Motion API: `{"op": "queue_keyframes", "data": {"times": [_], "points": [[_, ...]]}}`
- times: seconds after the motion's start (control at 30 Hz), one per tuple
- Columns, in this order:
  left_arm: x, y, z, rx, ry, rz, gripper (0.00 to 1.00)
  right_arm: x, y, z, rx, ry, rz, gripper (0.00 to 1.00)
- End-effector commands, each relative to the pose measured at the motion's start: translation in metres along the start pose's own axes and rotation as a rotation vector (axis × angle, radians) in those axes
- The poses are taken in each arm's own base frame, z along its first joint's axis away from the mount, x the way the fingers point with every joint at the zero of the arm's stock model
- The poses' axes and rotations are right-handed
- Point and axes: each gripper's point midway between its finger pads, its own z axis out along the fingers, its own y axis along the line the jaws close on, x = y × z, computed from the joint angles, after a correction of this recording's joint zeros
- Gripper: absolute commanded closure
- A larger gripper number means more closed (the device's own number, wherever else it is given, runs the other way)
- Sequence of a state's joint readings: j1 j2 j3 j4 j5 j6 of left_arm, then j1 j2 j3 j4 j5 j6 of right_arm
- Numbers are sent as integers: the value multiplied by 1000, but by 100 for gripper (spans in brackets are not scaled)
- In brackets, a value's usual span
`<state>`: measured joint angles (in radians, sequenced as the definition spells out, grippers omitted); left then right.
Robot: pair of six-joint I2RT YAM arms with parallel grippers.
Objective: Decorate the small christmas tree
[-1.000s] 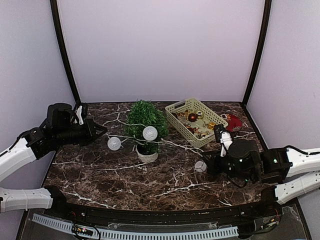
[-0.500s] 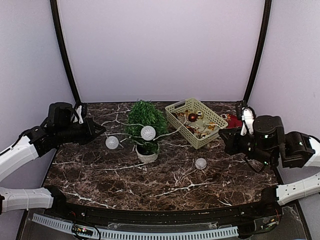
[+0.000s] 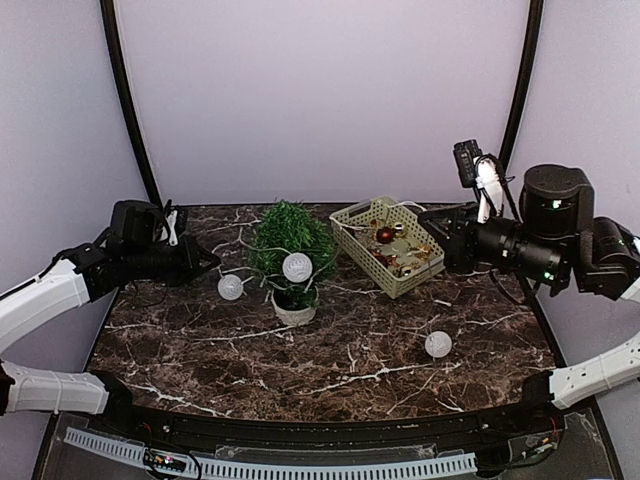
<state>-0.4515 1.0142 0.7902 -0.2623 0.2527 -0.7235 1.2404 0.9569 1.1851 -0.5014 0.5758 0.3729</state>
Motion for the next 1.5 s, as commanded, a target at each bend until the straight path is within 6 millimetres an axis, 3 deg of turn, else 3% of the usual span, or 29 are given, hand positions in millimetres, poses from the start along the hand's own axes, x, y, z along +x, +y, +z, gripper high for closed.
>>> {"op": "queue_keyframes", "data": {"times": [0.0, 0.2, 0.43, 0.6, 0.8, 1.0, 1.07, 1.17, 1.3, 1.47], "points": [[-9, -12, -1, 37, 2, 55, 100, -23, 47, -17, -278, -12, -65, 100], [-5, -10, 6, 40, 33, 64, 100, -36, 106, -23, -548, 41, -102, 100], [-13, -20, 1, 68, 16, 93, 100, -61, 140, -7, -628, -1, -132, 100], [-19, -22, -2, 68, 7, 112, 100, -101, 136, 8, -530, -134, -57, 100], [-33, -22, 7, 71, 30, 109, 100, -142, 111, 23, -320, -228, -24, 100], [-42, -12, 27, 71, 68, 126, 95, -169, 99, 17, -271, -283, 1, 100], [-42, -4, 35, 47, 80, 144, 86, -175, 97, 14, -266, -297, 10, 100], [-46, 2, 36, 11, 63, 194, 57, -182, 94, 13, -247, -304, 11, 100], [-61, 8, 20, -81, -4, 293, 31, -182, 89, 20, -201, -292, -3, 100], [-76, -1, -15, -120, -114, 452, 23, -180, 83, 24, -162, -285, -8, 100]]}}
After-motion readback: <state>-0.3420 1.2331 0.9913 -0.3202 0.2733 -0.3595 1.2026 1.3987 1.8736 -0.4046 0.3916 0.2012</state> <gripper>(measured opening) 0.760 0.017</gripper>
